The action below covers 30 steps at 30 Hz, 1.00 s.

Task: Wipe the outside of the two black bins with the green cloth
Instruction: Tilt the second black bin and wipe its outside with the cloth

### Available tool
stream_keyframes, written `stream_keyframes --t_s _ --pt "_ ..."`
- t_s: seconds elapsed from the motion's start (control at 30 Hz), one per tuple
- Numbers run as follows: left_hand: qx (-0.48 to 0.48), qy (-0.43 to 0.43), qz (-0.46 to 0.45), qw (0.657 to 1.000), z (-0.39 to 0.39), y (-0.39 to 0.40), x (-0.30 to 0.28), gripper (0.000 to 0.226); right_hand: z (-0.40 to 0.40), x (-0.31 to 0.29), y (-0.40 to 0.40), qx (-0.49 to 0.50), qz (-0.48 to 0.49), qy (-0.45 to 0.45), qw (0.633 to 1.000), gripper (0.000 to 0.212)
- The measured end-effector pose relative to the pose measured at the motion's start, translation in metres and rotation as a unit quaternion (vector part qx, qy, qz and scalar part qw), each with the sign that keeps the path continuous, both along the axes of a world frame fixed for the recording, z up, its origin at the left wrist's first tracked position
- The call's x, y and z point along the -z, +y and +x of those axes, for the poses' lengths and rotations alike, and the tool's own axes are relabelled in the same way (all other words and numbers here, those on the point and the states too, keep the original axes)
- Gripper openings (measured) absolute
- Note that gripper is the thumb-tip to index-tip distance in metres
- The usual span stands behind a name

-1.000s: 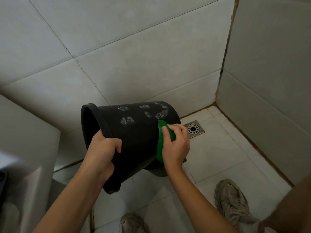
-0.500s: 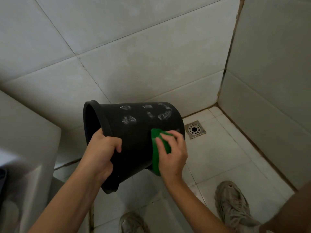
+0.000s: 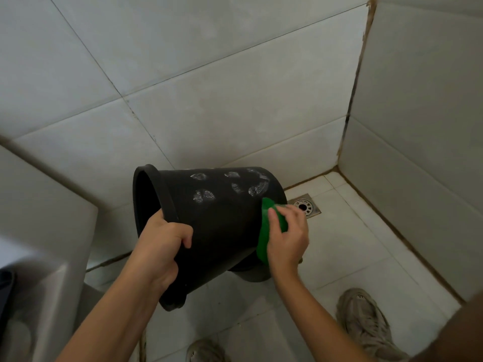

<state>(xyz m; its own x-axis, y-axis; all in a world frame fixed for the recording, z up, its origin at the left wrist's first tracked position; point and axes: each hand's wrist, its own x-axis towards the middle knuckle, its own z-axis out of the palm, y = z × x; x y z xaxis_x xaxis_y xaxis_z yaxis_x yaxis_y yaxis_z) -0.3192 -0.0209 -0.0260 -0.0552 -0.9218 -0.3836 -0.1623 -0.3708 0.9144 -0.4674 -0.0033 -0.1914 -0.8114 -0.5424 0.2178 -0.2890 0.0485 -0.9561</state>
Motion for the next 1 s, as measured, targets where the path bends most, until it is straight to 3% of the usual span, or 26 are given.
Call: stream_keyframes --t_s 0.13,0.33,0.5,0.6,0.8,1.0 --pt "-0.007 -0.016 0.006 1.000 -0.002 0.003 -0.001 0.045 0.005 0.010 0.004 -0.054 -0.024 0.059 0.997 0.031" --pt "0.001 -0.014 0.012 1.000 -0.008 0.008 -0.004 0.045 -0.032 0.013 -0.013 0.032 0.036 -0.033 0.998 0.018" --pt "0.010 -0.025 0.018 0.999 -0.013 0.007 -0.005 0.046 0.013 0.003 0.011 -0.011 -0.006 0.023 1.000 0.033" --pt "0.008 -0.023 0.022 0.999 -0.012 0.009 -0.007 0.047 0.007 0.004 0.008 -0.041 -0.021 0.059 0.997 0.030" --pt "0.014 -0.033 0.017 0.999 -0.012 0.012 -0.002 0.048 -0.032 0.004 -0.017 0.052 0.067 -0.073 0.994 0.015" --pt "0.027 -0.062 -0.009 0.998 -0.027 0.013 -0.006 0.050 0.018 -0.008 0.006 0.002 0.046 -0.103 0.994 0.006"
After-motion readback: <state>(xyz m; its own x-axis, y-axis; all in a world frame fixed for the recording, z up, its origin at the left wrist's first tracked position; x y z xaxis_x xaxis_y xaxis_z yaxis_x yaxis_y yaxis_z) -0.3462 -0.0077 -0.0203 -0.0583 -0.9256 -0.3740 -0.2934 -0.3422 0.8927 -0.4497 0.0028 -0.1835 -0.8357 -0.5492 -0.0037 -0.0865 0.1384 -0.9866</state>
